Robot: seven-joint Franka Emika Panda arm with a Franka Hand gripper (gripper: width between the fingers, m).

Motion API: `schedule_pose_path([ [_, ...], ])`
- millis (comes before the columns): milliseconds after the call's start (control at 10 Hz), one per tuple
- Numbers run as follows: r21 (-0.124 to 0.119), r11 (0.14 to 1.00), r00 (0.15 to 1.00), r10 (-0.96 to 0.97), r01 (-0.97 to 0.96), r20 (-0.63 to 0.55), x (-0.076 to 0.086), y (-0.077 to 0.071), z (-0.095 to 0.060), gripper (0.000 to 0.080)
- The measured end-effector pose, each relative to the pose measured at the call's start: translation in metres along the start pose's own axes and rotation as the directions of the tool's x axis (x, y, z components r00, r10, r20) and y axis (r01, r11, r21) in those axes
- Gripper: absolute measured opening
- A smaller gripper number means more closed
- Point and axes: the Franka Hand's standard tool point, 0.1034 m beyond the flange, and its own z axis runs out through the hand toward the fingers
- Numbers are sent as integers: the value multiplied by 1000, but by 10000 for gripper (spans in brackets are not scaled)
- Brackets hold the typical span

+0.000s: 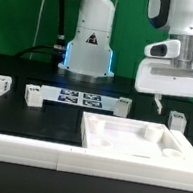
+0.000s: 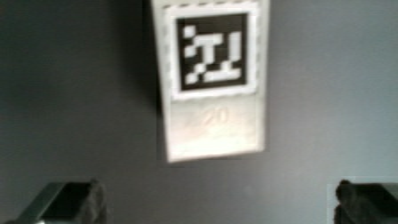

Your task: Assemble one leg

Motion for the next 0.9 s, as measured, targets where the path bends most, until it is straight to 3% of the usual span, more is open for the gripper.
schedule_pose_path([
  [400,-58,997,976,-46,60,213,-2,7,3,648],
  [900,-98,992,881,-28,84,473,-1,8,4,648],
])
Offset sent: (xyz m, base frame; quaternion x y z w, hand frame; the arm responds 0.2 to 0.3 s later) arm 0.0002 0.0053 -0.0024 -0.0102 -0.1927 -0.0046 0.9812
